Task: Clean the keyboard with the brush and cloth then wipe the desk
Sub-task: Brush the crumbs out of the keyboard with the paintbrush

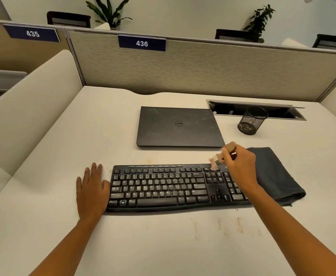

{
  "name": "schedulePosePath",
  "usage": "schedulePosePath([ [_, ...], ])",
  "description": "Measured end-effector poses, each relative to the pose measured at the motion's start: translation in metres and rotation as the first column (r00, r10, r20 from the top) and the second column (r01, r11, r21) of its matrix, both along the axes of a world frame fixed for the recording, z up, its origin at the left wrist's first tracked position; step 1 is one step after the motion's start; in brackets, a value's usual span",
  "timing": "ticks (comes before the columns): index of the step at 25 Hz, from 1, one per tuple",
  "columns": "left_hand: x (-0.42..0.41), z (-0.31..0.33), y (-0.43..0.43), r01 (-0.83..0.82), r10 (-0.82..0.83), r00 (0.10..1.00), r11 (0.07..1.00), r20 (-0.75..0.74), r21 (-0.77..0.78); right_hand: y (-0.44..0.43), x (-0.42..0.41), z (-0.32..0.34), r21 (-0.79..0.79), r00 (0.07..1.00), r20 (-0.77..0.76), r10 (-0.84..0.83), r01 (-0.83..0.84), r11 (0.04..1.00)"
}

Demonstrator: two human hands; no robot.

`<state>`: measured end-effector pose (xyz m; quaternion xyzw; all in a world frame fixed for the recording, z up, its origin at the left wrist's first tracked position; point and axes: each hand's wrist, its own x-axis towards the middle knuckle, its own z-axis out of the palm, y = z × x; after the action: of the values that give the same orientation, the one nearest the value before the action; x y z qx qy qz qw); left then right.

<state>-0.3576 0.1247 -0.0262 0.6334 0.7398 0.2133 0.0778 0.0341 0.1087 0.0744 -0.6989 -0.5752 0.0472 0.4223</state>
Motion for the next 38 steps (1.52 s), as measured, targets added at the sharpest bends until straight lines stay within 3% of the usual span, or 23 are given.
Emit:
schedulePosePath([
  [3, 0.000, 0.000, 0.000, 0.001, -0.001, 1.000, 1.000, 0.005, 0.002, -0.005, -0.001, -0.004, 0.064, 0.992, -0.111, -0.056, 0.063, 0.996],
  [8, 0.000, -0.001, 0.000, -0.002, 0.002, 1.000, 1.000, 0.010, 0.003, -0.025, 0.002, -0.015, 0.132, 0.998, 0.046, -0.051, 0.045, 0.990],
  [13, -0.001, 0.000, 0.000, 0.000, 0.000, 1.000, 1.000, 0.011, 0.001, -0.023, -0.006, -0.020, 0.096, 1.000, 0.021, 0.016, -0.018, 0.995],
  [17, 0.000, 0.000, 0.000, -0.005, 0.005, 1.000, 1.000, 0.014, 0.001, -0.038, -0.003, -0.020, 0.191, 0.993, 0.104, 0.056, -0.076, 0.979],
  [24, 0.000, 0.000, 0.000, 0.000, 0.000, 1.000, 1.000, 0.014, 0.006, -0.027, -0.006, -0.024, 0.047, 0.994, 0.020, 0.112, -0.113, 0.992],
  [30, 0.000, 0.000, 0.000, -0.002, 0.002, 1.000, 1.000, 0.029, 0.005, -0.042, -0.012, -0.027, 0.101, 0.981, 0.154, 0.115, -0.131, 0.986],
  [33, -0.001, 0.001, 0.000, -0.001, 0.001, 1.000, 1.000, 0.026, 0.001, -0.031, -0.015, -0.030, 0.045, 0.983, 0.126, 0.131, -0.137, 0.990],
  [38, 0.000, 0.001, 0.000, -0.003, 0.002, 1.000, 1.000, 0.025, 0.007, -0.050, -0.018, -0.031, 0.142, 0.988, 0.121, 0.094, -0.111, 0.984],
])
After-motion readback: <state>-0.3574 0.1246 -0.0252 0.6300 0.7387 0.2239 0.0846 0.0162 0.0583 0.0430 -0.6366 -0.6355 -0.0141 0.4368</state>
